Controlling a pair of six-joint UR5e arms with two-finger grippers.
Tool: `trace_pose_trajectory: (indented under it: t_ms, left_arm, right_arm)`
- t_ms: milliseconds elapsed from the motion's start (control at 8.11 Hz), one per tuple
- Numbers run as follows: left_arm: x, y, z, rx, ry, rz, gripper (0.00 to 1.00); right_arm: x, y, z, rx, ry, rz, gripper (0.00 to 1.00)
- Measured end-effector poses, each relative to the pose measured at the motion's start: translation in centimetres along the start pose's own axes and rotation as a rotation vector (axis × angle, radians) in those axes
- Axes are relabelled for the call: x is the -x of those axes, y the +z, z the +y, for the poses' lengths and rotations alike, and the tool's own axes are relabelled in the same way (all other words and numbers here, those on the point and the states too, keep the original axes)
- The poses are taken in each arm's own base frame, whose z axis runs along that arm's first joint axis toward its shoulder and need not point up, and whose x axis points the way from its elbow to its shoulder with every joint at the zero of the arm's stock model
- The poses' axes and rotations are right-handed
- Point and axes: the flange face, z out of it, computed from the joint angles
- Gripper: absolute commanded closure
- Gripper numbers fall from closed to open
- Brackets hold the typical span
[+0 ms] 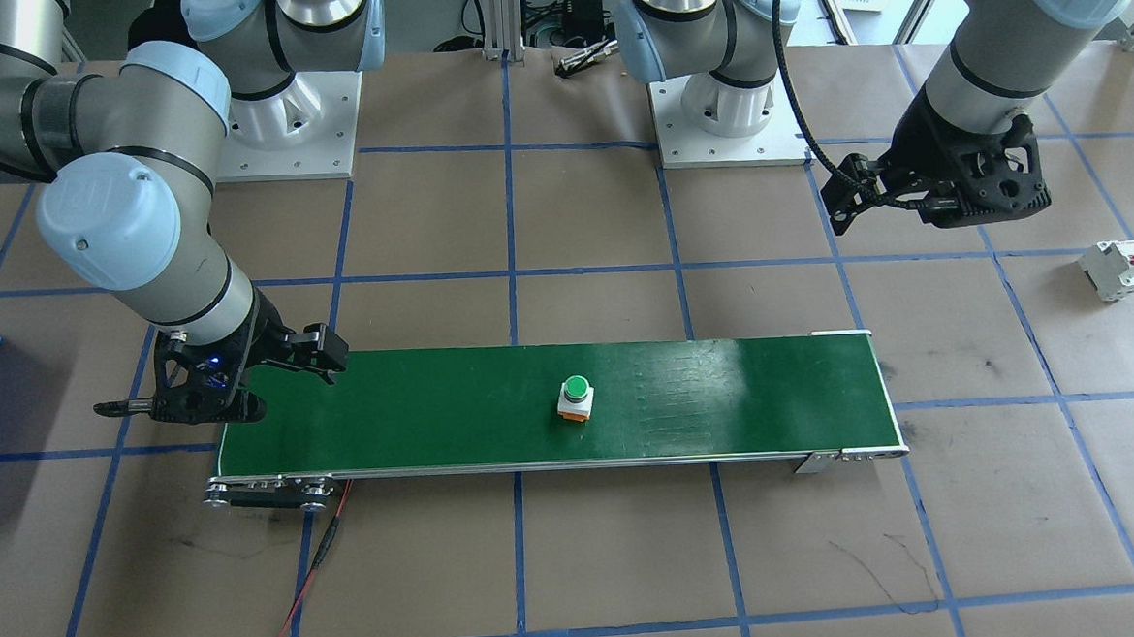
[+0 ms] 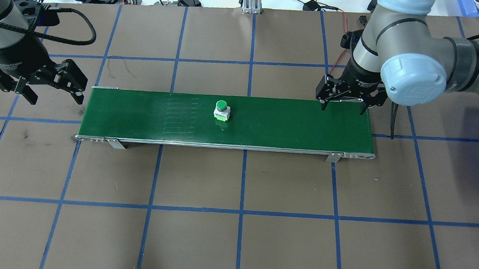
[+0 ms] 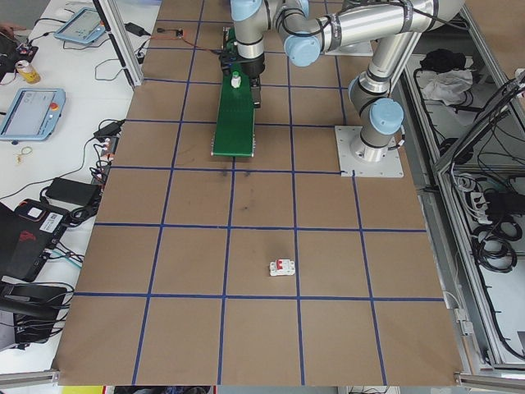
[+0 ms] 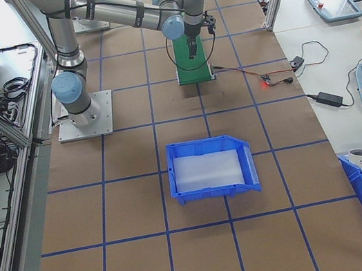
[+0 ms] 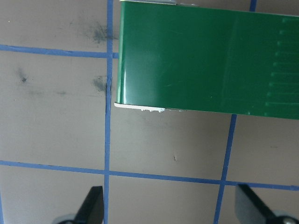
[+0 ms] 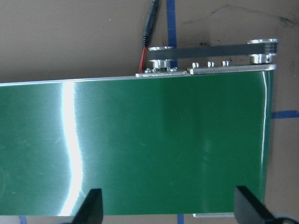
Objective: Move button from left to right
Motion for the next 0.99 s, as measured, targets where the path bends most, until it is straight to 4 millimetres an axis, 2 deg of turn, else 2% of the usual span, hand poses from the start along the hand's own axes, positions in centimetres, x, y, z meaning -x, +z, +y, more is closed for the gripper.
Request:
trace_pose_trajectory:
  t_ms: [494, 987]
  left_arm:
    - [-0.02, -0.25, 0.16, -0.007, -0.001, 0.002, 0.0]
    - [-0.02, -0.59, 0.26, -0.013, -0.001, -0.003, 0.0]
  right_arm:
    - [-0.73, -0.28, -1.03, -0.055, 0.018, -0.095, 0.0]
    - [-0.65, 0.21, -0.75, -0.054, 0.028, -0.133, 0.0]
